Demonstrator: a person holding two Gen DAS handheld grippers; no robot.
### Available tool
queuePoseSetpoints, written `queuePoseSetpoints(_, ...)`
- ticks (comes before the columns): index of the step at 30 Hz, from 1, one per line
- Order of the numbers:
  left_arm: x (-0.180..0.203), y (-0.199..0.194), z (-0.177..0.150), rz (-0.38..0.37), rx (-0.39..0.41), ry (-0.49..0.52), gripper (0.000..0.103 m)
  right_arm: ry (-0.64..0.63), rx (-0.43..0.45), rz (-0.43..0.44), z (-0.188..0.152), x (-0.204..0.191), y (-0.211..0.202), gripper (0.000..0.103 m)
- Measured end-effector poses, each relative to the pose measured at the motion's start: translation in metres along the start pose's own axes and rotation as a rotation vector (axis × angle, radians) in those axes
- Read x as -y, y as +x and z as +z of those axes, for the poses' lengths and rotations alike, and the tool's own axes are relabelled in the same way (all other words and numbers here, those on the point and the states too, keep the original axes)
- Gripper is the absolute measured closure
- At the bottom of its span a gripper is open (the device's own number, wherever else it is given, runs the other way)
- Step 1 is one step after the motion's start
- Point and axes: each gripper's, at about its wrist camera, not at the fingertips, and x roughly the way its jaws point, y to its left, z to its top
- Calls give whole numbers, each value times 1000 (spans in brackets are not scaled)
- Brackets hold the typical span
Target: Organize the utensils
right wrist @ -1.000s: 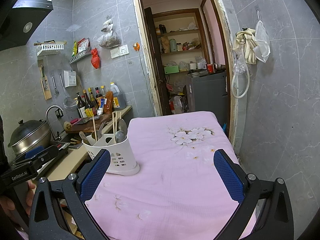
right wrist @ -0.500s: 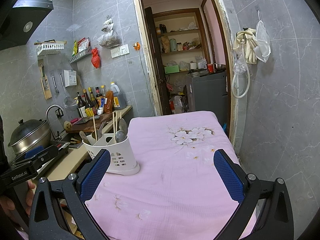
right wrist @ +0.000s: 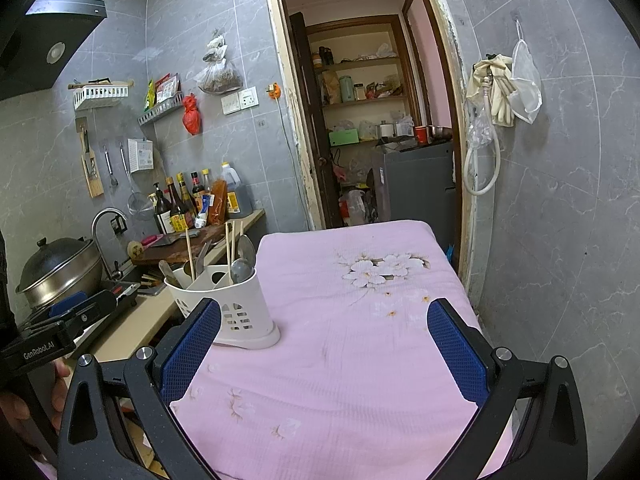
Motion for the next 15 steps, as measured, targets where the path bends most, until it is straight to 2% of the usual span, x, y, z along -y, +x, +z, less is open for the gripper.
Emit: queuePoseSetpoints(15, 8, -2, -3, 34, -11, 29, 2, -1, -5, -2, -3, -1, -1, 1)
